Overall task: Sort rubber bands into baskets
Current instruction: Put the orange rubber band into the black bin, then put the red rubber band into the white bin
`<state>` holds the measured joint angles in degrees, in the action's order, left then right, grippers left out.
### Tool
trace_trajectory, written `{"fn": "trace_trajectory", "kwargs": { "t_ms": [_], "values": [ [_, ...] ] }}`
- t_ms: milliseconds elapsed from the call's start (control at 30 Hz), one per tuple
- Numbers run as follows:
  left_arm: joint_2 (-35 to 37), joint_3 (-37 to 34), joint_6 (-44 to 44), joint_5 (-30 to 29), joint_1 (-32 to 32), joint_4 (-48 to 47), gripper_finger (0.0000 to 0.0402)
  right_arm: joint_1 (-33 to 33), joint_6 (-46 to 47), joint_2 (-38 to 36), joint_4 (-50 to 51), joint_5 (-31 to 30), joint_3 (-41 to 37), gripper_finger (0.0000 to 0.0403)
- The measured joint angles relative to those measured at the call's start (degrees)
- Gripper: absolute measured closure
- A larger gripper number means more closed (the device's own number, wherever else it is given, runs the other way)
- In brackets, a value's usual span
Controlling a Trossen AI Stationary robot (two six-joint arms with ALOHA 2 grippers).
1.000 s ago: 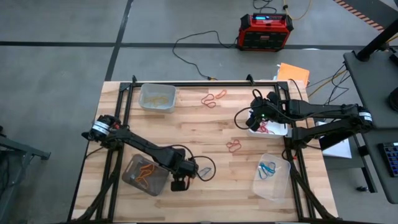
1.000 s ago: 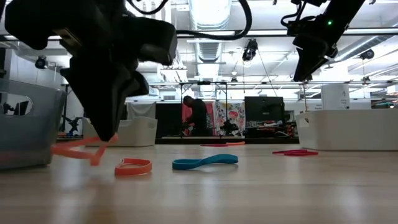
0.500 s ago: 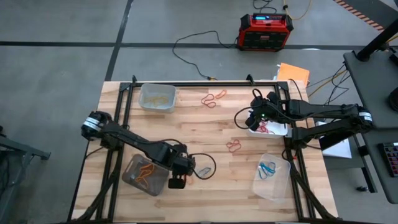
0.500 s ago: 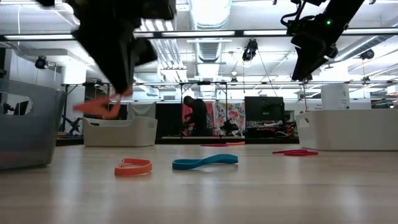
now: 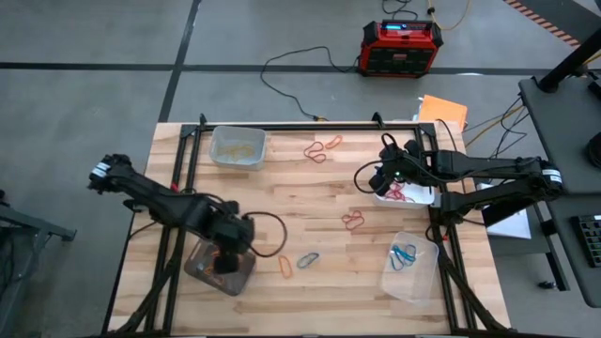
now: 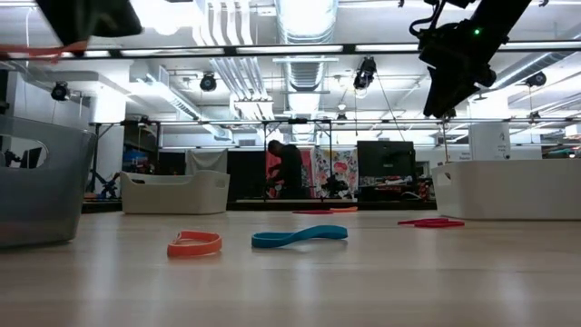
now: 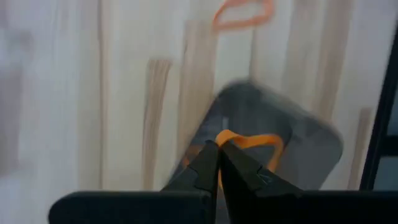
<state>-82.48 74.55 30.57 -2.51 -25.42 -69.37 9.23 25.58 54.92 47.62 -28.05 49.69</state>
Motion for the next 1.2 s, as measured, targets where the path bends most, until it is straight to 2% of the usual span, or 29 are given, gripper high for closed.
{"fn": "trace_trajectory", "kwargs": {
  "t_ms": [133,400,767,900,1200],
  "values": [
    [1.93,-2.03,2.84,0.05,-2.18,-2.84,0.0401,0.0,1.81,0.0,-0.01,0.0,0.0,0.0221],
    [3.96,-9.46,2.91,0.51,-6.01,-2.52,0.0401,0.0,4.51,0.01,-0.03,-0.5,0.0,0.0221],
    [3.98,-20.43,-0.42,2.55,-6.4,0.96,0.0399,0.0,9.25,0.07,-0.28,-0.5,0.0,0.0221],
    [3.96,-22.29,-0.2,2.74,-6.39,2.0,0.038,0.0,10.9,0.07,-0.44,-0.52,0.0,0.0221],
    [3.96,-22.42,-1.27,3.15,-6.37,4.66,0.0301,0.0,10.85,0.07,-4.29,-0.7,-0.18,0.0221]
  ]
}}
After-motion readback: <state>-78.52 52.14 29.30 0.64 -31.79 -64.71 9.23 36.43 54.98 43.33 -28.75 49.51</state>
